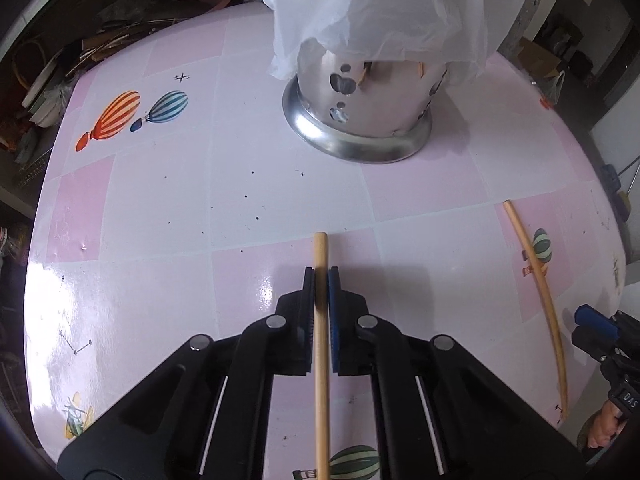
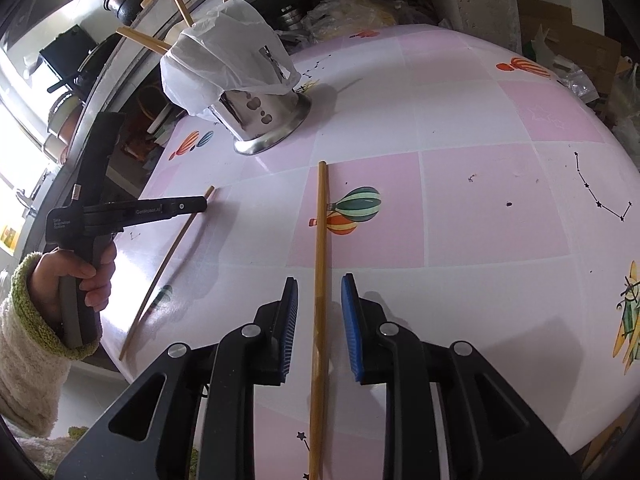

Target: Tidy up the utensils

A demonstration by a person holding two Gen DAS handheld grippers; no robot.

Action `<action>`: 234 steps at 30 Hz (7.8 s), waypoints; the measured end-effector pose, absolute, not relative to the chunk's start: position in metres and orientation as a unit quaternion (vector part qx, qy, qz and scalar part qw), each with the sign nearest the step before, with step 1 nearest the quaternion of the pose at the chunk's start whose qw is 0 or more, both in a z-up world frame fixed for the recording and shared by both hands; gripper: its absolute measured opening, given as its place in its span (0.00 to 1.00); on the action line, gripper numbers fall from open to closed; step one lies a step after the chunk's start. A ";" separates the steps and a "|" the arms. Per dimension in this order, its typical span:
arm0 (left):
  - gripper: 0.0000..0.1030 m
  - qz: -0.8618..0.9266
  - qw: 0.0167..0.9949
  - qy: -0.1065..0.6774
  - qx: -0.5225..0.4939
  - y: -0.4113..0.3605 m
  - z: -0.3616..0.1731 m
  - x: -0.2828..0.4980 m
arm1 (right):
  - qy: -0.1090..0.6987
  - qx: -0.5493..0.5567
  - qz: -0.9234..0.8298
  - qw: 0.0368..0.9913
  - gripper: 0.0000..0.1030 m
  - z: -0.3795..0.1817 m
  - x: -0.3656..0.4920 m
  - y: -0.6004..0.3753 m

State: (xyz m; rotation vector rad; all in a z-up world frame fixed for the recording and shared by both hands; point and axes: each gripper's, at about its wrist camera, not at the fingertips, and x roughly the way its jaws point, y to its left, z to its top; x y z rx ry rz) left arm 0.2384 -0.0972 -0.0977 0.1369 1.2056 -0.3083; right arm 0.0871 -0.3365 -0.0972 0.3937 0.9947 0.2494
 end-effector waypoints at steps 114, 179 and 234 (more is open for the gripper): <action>0.05 -0.214 0.961 0.160 -0.065 -0.067 0.211 0.226 | 0.303 0.170 0.165 0.923 0.07 0.063 0.130 -0.360; 0.81 -0.084 0.956 0.265 -0.099 0.059 0.051 0.139 | 0.138 0.088 0.219 0.962 0.07 0.230 0.212 -0.293; 0.82 -0.082 0.946 0.284 -0.134 0.080 0.027 0.096 | 0.234 0.004 0.193 0.953 0.33 0.161 0.214 -0.268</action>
